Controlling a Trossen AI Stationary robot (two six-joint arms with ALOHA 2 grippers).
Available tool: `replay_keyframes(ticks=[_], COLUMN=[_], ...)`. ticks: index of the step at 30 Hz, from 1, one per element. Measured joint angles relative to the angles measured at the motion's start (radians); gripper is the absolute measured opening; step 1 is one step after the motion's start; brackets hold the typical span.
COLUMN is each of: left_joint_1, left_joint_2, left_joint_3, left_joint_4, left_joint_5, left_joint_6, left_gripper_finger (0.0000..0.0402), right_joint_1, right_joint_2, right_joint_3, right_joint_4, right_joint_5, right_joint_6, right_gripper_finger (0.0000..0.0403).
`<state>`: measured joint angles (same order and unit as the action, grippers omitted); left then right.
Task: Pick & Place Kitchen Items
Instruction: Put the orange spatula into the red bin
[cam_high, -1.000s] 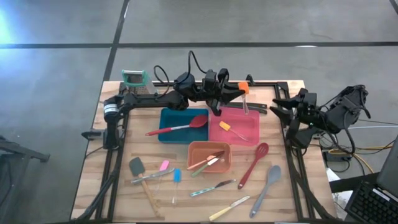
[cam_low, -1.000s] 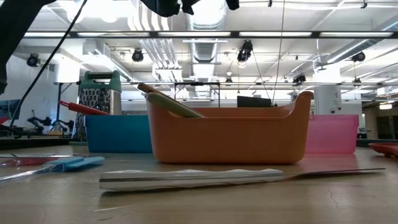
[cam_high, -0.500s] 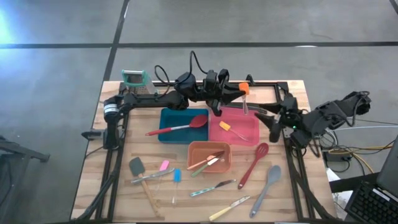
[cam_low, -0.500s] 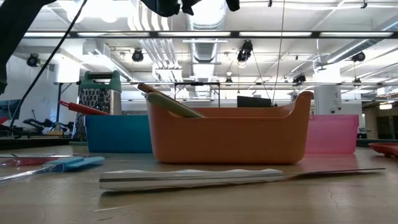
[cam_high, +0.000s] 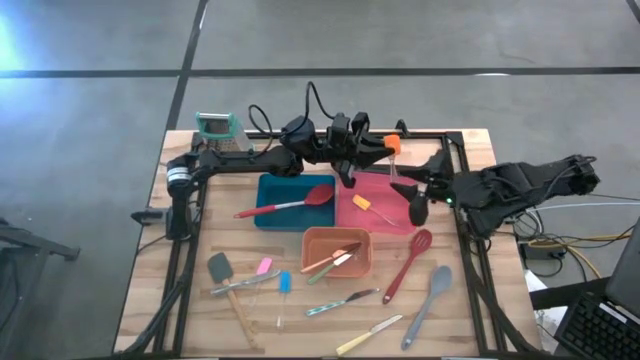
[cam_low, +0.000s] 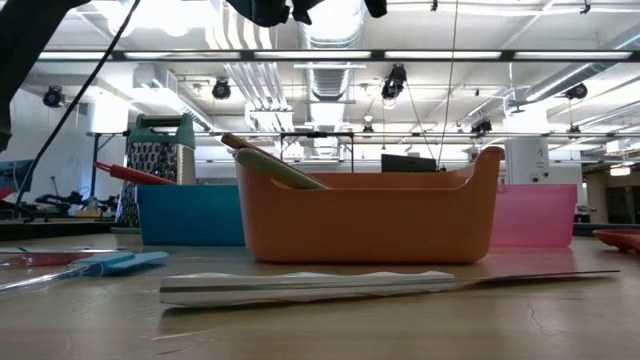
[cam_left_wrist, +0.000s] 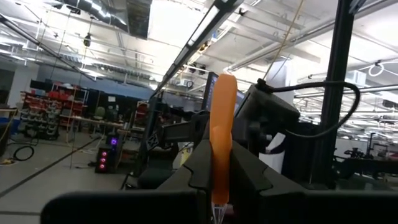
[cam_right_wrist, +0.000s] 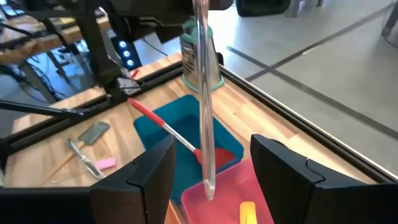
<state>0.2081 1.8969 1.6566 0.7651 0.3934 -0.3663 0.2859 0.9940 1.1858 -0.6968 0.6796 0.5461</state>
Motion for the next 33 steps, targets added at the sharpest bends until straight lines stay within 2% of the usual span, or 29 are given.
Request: replay_keyframes(ticks=[3, 6, 8, 11, 12, 15, 18, 24, 27, 30, 33], left_joint_1=[0.000, 0.000, 0.000, 0.000, 0.000, 0.000, 0.005, 0.018, 0.033, 0.048, 0.062], left_joint_2=[0.000, 0.000, 0.000, 0.000, 0.000, -0.001, -0.003, -0.026, -0.061, -0.110, -0.186], left_joint_3=[0.000, 0.000, 0.000, 0.000, 0.000, 0.000, 0.000, -0.001, -0.008, -0.011, -0.011], left_joint_4=[-0.005, -0.006, -0.005, -0.020, -0.025, -0.034, -0.055, -0.102, -0.179, -0.340, -0.530], left_joint_5=[0.003, 0.009, 0.011, 0.012, 0.011, 0.010, 0.029, 0.071, 0.083, 0.088, 0.075], left_joint_6=[0.000, -0.001, -0.001, -0.001, -0.007, -0.022, -0.034, -0.036, -0.035, -0.018, 0.052], left_gripper_finger=[0.0028, 0.0028, 0.0028, 0.0028, 0.0028, 0.0048, 0.0100, 0.0176, 0.0191, 0.0194, 0.0192], right_joint_1=[-0.021, -0.037, -0.044, -0.048, -0.047, -0.048, -0.052, -0.051, -0.051, -0.051, -0.055], right_joint_2=[0.023, 0.036, 0.037, 0.034, 0.030, 0.025, 0.006, -0.026, -0.034, -0.031, -0.025], right_joint_3=[0.000, 0.000, 0.000, 0.013, 0.018, 0.038, 0.071, 0.164, 0.203, 0.205, 0.158], right_joint_4=[0.000, 0.000, 0.000, 0.000, -0.002, -0.010, -0.018, -0.188, -0.348, -0.509, -0.540], right_joint_5=[-0.003, -0.017, -0.047, -0.079, -0.081, -0.089, -0.069, -0.033, -0.055, -0.073, -0.119], right_joint_6=[-0.004, -0.008, -0.018, -0.057, -0.073, -0.105, -0.148, -0.146, -0.064, 0.040, 0.080], right_gripper_finger=[0.0189, 0.0158, 0.0120, 0.0038, 0.0025, 0.0014, 0.0012, 0.0010, 0.0010, 0.0010, 0.0010])
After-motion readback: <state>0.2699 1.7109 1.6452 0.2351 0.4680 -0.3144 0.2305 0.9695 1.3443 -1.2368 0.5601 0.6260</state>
